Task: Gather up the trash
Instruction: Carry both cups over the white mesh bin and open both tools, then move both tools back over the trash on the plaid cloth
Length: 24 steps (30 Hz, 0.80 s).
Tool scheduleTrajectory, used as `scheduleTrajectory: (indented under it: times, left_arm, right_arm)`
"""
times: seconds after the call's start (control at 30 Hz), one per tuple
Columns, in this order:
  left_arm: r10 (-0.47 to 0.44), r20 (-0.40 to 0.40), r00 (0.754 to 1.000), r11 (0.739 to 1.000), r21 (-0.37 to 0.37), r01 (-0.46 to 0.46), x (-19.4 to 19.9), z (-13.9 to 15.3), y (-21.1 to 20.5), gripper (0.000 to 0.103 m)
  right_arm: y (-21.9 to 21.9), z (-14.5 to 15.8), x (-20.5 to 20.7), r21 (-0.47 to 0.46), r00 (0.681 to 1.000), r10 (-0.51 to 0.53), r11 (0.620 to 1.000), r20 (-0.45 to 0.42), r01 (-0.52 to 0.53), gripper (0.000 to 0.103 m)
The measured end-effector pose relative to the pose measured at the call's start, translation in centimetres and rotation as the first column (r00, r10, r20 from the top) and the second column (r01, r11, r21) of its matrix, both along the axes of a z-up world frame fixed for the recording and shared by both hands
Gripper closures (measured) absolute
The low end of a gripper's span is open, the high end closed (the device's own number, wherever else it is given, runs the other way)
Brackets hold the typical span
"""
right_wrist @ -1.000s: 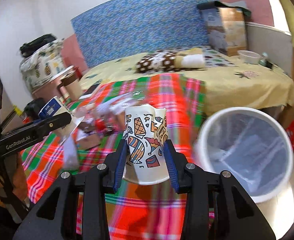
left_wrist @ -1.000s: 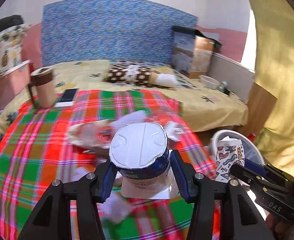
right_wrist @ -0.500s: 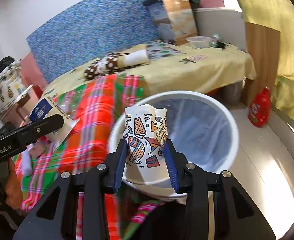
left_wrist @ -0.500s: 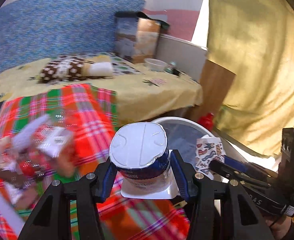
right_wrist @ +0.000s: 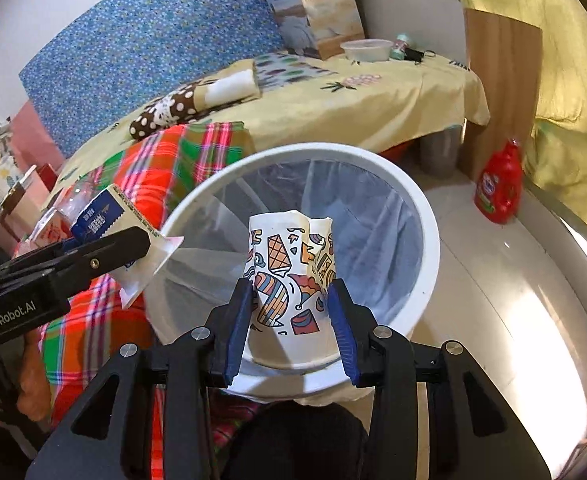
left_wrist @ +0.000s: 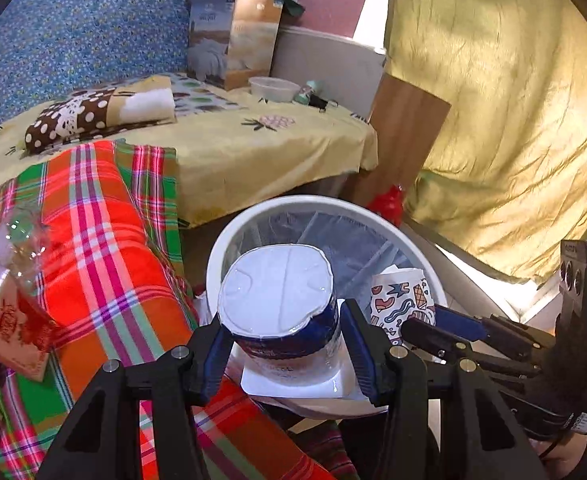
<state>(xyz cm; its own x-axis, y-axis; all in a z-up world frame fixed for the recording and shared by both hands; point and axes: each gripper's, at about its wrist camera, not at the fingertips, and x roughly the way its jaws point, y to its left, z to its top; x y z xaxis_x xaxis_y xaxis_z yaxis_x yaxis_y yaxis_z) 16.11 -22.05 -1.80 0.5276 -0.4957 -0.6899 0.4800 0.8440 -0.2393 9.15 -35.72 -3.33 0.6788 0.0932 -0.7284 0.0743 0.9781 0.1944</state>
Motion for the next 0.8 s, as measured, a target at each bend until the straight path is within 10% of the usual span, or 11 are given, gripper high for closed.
scheduleTrajectory:
  times: [0.8]
  left_arm:
    - [0.043,0.014,0.999,0.999,-0.031,-0.042,-0.9,0.7,2.1,0.037]
  right_arm:
    - [1.1,2.3,-1.5,-0.006,0.995,0.011,1.0,0.096,-0.01,0.056]
